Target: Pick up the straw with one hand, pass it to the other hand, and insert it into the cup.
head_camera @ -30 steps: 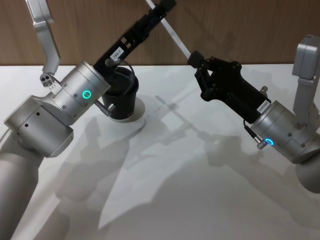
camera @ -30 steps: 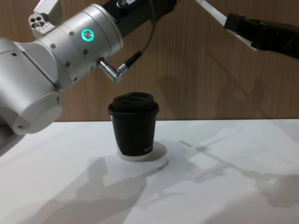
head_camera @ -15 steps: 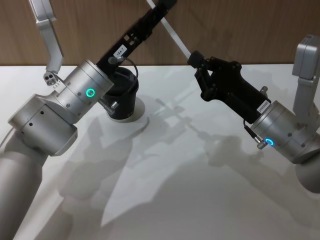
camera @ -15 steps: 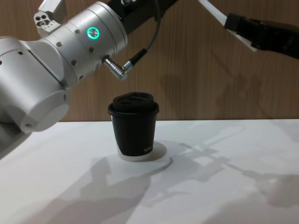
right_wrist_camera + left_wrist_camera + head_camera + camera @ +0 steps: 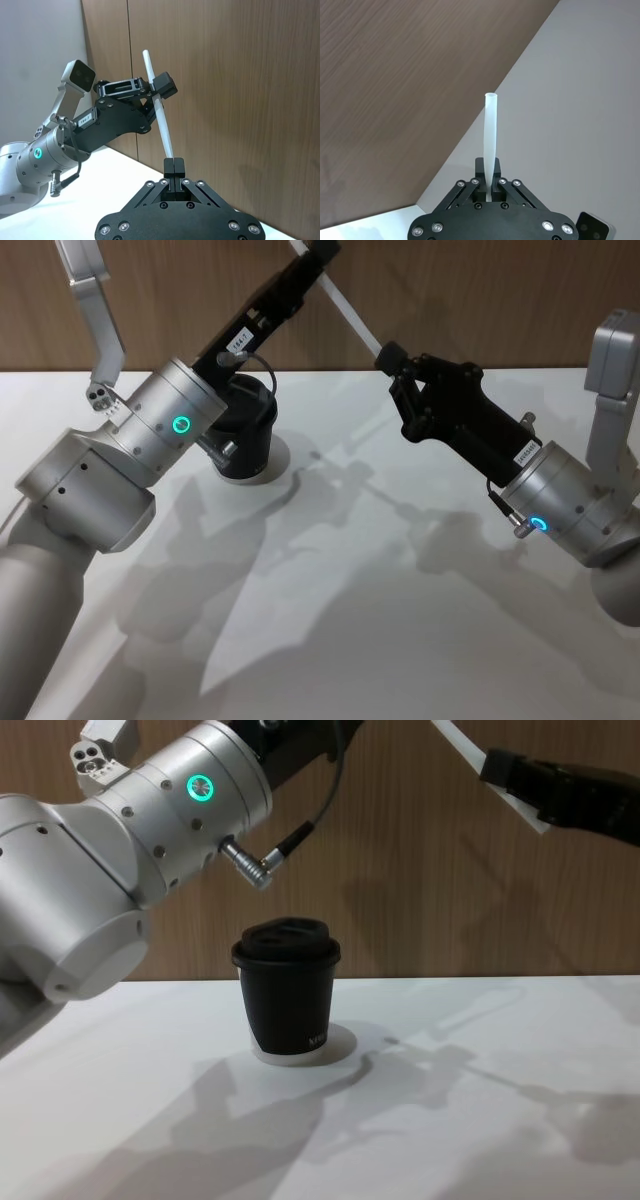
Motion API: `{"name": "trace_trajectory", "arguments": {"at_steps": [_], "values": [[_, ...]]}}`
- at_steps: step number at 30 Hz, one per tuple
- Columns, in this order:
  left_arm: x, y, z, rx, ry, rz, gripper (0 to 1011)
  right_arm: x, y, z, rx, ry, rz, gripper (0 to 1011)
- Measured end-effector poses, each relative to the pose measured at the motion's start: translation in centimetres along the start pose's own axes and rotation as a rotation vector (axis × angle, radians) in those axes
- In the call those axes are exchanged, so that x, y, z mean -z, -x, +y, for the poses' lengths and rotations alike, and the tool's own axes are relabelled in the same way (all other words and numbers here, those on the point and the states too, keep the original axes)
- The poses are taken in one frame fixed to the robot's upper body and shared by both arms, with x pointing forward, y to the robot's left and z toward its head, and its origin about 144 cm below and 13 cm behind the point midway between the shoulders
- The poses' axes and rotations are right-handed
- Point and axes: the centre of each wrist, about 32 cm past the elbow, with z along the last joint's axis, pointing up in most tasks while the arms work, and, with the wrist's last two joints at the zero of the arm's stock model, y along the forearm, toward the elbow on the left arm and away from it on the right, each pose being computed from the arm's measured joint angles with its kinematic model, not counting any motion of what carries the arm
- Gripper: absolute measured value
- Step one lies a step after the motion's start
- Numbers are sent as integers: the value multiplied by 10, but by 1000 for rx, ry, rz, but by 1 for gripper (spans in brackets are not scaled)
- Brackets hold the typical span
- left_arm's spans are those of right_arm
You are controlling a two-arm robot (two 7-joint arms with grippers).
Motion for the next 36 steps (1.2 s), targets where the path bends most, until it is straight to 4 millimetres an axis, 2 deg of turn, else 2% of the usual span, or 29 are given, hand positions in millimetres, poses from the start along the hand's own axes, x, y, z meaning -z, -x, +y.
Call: {"name": "trace_trajectory", "arguments": {"at_steps": [3,9,10,11,14,17,20,21,23,25,30,36], "values": [[0,1,0,-5,-1,-6,34,0,0,0,0,0,0,4],[-1,1,0,-19,-1,-17,10,0,0,0,0,0,0,113],[-1,1,0,-21,-1,-19,10,0,0,0,0,0,0,184],[-1,1,1,-25,-2,-23,10,0,0,0,0,0,0,184],[-2,2,1,-32,-4,-33,10,0,0,0,0,0,0,295],[-4,3,3,-47,-11,-63,10,0,0,0,0,0,0,350],[-6,3,4,-62,-16,-89,8,0,0,0,0,0,0,475],[-8,4,6,-71,-20,-108,10,0,0,0,0,0,0,475],[-12,5,7,-85,-26,-141,8,0,0,0,0,0,0,575],[-14,6,9,-95,-31,-163,8,0,0,0,0,0,0,606],[-23,10,14,-126,-44,-243,10,0,0,0,0,0,0,794],[-38,17,21,-166,-60,-368,10,0,0,0,0,0,0,959]]}}
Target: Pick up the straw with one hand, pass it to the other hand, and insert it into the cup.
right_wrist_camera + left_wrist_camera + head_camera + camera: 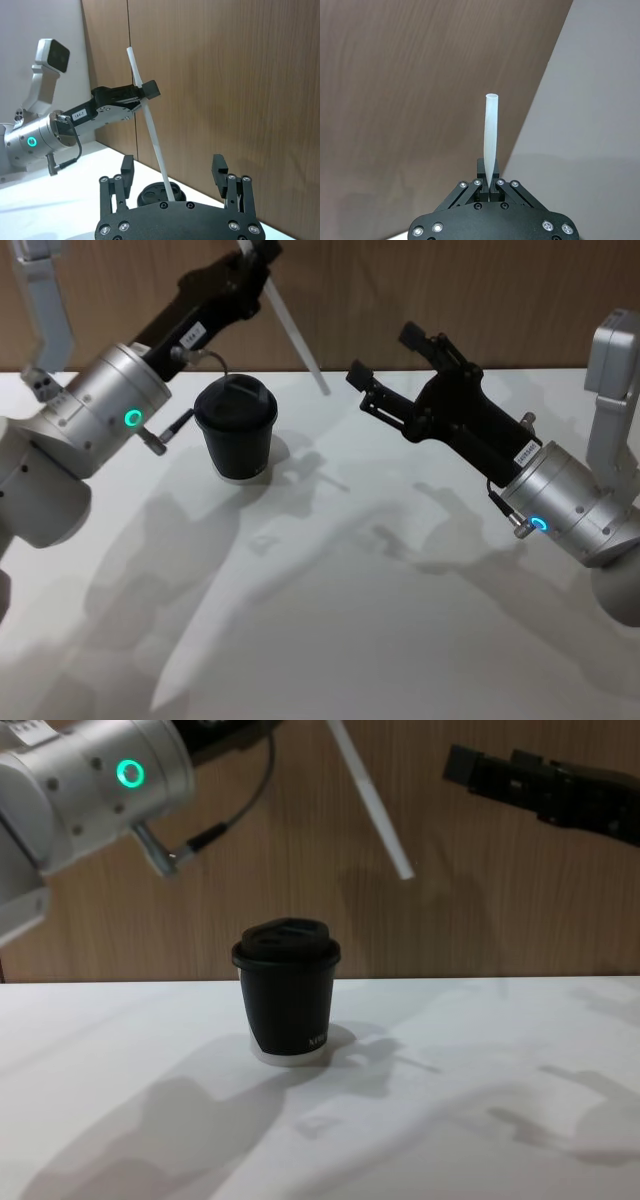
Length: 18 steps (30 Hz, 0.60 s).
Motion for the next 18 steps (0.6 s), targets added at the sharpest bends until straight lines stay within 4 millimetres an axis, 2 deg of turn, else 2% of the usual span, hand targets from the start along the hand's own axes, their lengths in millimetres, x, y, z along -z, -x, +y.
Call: {"name": "trace_trajectory", "arguments": {"at_steps": [3,18], "values": [[-10,-1,6,-27,-5,-90,8,0,0,0,0,0,0,1001],[-32,-2,18,-74,-31,-295,10,0,0,0,0,0,0,1001]]}}
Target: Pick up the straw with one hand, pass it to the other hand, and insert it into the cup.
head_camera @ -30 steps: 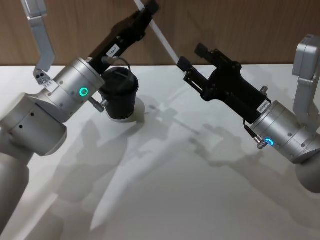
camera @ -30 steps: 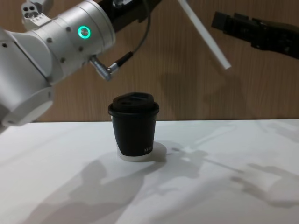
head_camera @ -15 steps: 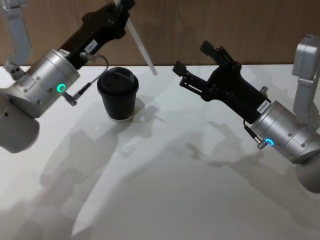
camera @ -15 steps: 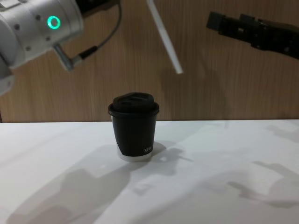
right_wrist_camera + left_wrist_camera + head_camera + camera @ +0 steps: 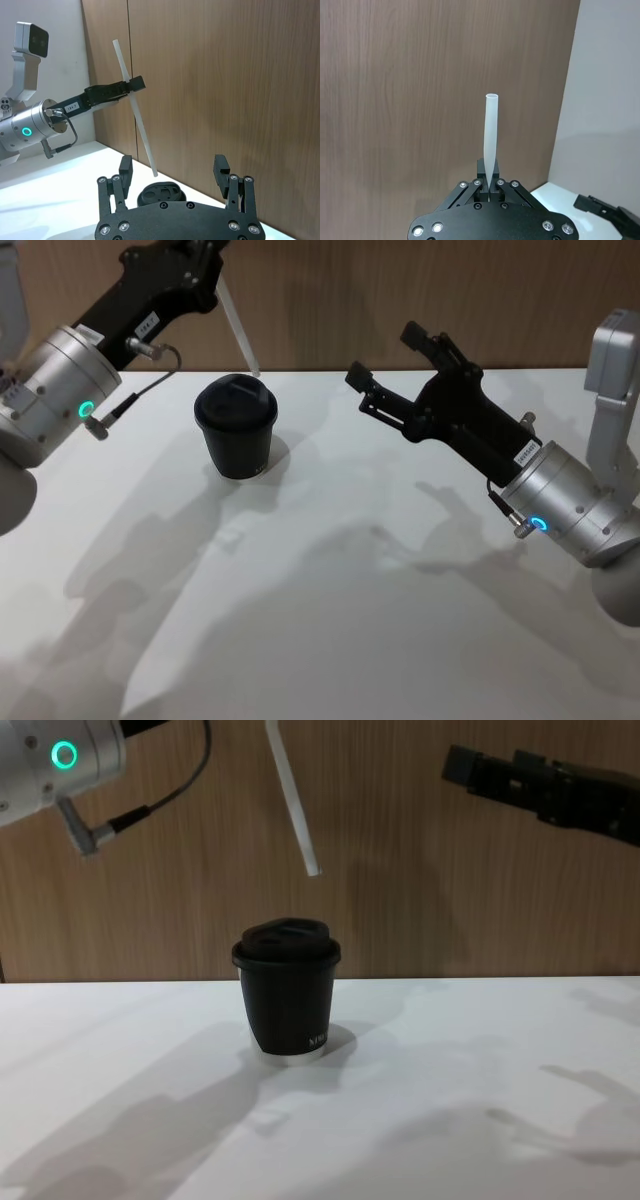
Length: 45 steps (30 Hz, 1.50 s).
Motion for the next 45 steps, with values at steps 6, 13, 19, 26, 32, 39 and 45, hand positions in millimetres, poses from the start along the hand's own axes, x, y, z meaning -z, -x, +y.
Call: {"name": "trace_trajectory", "arguments": {"at_steps": [6,13,19,26,32,39,45], "values": [[-1,-2,3,-13,-17,-35,10,0,0,0,0,0,0,1001],[1,-5,6,-22,-36,-60,8,0,0,0,0,0,0,1001],[2,-7,8,-31,-50,-79,8,0,0,0,0,0,0,1001],[3,-9,11,-43,-61,-95,8,0,0,0,0,0,0,1001],[5,-12,12,-54,-74,-95,10,0,0,0,0,0,0,1001],[10,-15,13,-64,-94,-82,10,0,0,0,0,0,0,1001],[15,-17,12,-66,-106,-65,10,0,0,0,0,0,0,1001]]}}
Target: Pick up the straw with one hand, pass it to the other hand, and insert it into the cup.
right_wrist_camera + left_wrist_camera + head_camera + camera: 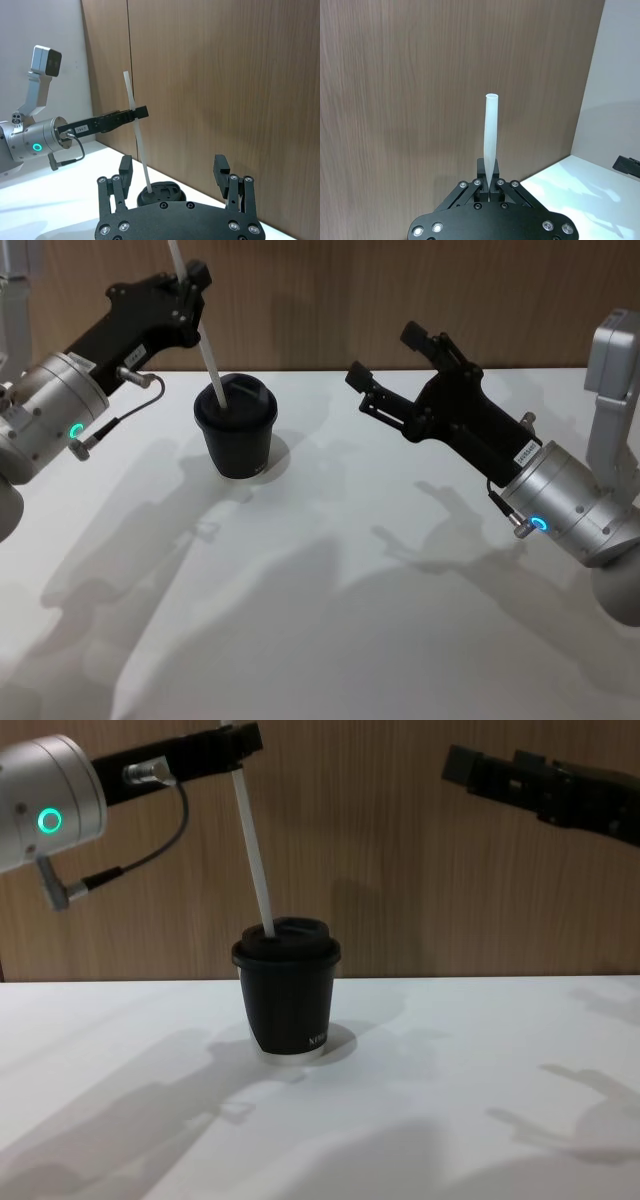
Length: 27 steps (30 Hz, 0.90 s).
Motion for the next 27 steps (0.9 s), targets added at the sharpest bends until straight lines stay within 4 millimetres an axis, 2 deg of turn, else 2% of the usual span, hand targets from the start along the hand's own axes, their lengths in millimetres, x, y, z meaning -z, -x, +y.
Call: {"name": "trace_trajectory", "arguments": {"at_steps": [27], "values": [[14,2,-3,0,-97,13,11,0,0,0,0,0,0,1001]]}}
